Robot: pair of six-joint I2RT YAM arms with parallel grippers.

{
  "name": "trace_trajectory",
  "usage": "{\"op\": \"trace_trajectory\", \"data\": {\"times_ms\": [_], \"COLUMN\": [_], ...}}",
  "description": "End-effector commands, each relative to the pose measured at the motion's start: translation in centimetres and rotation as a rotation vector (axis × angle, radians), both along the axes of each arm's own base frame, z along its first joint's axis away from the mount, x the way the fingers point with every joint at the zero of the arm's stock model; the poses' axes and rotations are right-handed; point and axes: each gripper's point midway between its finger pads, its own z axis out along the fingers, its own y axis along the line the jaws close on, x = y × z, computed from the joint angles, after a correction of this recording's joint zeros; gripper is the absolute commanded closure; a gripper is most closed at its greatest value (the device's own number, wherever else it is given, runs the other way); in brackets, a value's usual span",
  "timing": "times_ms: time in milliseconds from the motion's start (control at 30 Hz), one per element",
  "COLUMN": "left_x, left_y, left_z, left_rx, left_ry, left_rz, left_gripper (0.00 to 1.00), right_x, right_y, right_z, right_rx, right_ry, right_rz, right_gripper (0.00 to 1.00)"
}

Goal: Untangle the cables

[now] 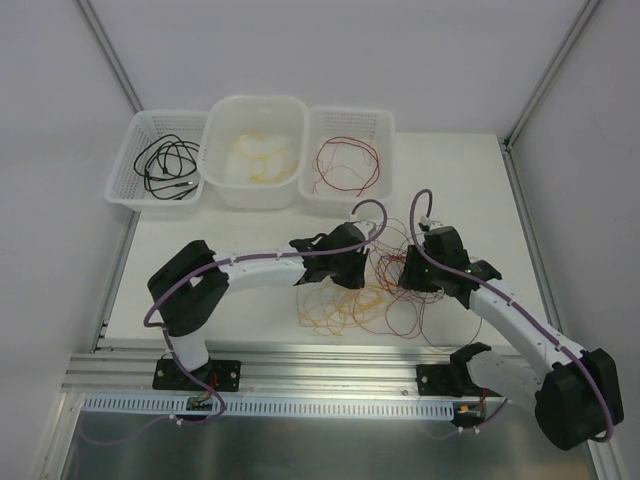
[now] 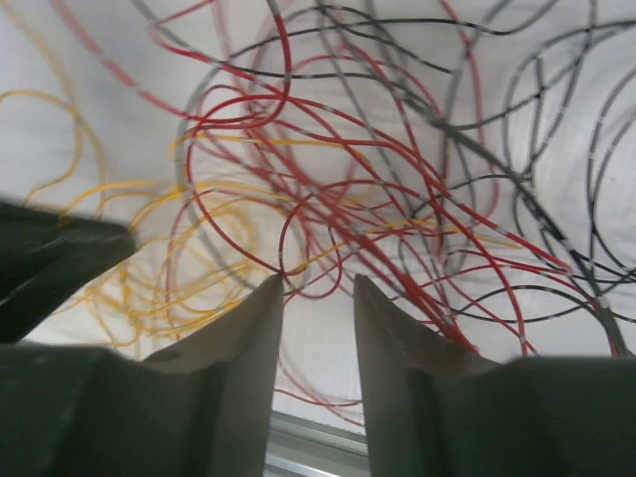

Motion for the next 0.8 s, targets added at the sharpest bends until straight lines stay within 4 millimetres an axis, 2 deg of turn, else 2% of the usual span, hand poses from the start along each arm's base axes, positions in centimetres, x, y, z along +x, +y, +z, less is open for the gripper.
{"op": "trace_trajectory", "data": {"times_ms": [0, 33, 67, 100, 133, 167, 200, 233, 267, 300, 333, 367, 400, 433, 467, 500, 533, 567, 633, 767], "left_x": [0.9, 1.1, 0.4, 0.5, 1.9, 1.1, 1.3, 1.9, 1.9, 1.0, 1.5, 1.6, 0.5, 0.5, 0.5, -0.1, -0.2, -0.3, -0.2, 0.4], "left_y": [2.9, 4.2, 6.7, 8.3, 11.2, 13.8, 15.6, 18.4, 20.1, 22.3, 24.6, 26.0, 27.8, 29.0, 30.9, 32.1, 32.8, 33.1, 32.6, 30.3], "left_z": [5.5, 6.1, 5.1, 5.5, 7.9, 7.1, 7.8, 10.2, 11.0, 12.6, 13.5, 15.3, 16.0, 17.9, 18.6, 19.0, 20.2, 20.5, 21.0, 20.4], "left_rx": [-0.079, -0.084, -0.036, -0.032, -0.061, -0.009, -0.013, -0.041, -0.038, -0.04, -0.012, -0.016, 0.012, 0.016, 0.059, 0.088, 0.095, 0.104, 0.089, 0.056], "left_ry": [-0.109, -0.108, -0.071, -0.064, -0.107, -0.077, -0.089, -0.15, -0.175, -0.21, -0.251, -0.292, -0.305, -0.349, -0.382, -0.39, -0.421, -0.432, -0.429, -0.36], "left_rz": [0.069, 0.098, 0.127, 0.157, 0.253, 0.292, 0.337, 0.417, 0.457, 0.493, 0.563, 0.603, 0.632, 0.659, 0.721, 0.743, 0.761, 0.766, 0.743, 0.677], "left_gripper": [1.0, 1.0, 1.0, 1.0, 1.0, 1.0, 1.0, 1.0, 1.0, 1.0, 1.0, 1.0, 1.0, 1.0, 1.0, 1.0, 1.0, 1.0, 1.0, 1.0], "right_x": [2.1, 2.4, 2.4, 2.6, 2.7, 2.7, 3.0, 3.0, 3.1, 3.2, 3.2, 3.3, 3.1, 3.2, 3.2, 3.1, 3.4, 3.4, 3.4, 3.4], "right_y": [-2.4, -3.6, -4.2, -4.8, -5.9, -6.5, -7.0, -8.0, -8.5, -9.0, -10.0, -10.5, -10.9, -12.0, -12.4, -12.7, -13.1, -13.0, -11.7, -9.7], "right_z": [-1.4, -1.7, -1.8, -1.8, -1.6, -1.4, -0.9, -0.7, -0.5, -0.2, 0.2, 0.5, 0.7, 1.0, 1.7, 2.1, 3.2, 4.1, 5.4, 8.5], "right_rx": [-0.03, -0.029, -0.026, -0.023, -0.031, -0.037, -0.034, -0.036, -0.031, -0.026, -0.011, 0.001, 0.017, 0.03, 0.044, 0.049, 0.044, 0.044, 0.088, 0.096], "right_ry": [0.0, 0.013, 0.023, 0.027, 0.025, 0.024, 0.015, 0.019, 0.018, 0.016, 0.02, 0.02, 0.026, 0.018, -0.007, -0.014, -0.045, -0.069, -0.079, -0.138], "right_rz": [-0.18, -0.239, -0.276, -0.316, -0.366, -0.391, -0.416, -0.461, -0.485, -0.511, -0.559, -0.588, -0.607, -0.658, -0.676, -0.689, -0.68, -0.665, -0.59, -0.457], "right_gripper": [0.65, 0.68, 0.74, 0.76, 0.78, 0.81, 0.83, 0.84, 0.86, 0.87, 0.87, 0.87, 0.87, 0.87, 0.87, 0.86, 0.85, 0.81, 0.77, 0.57]}}
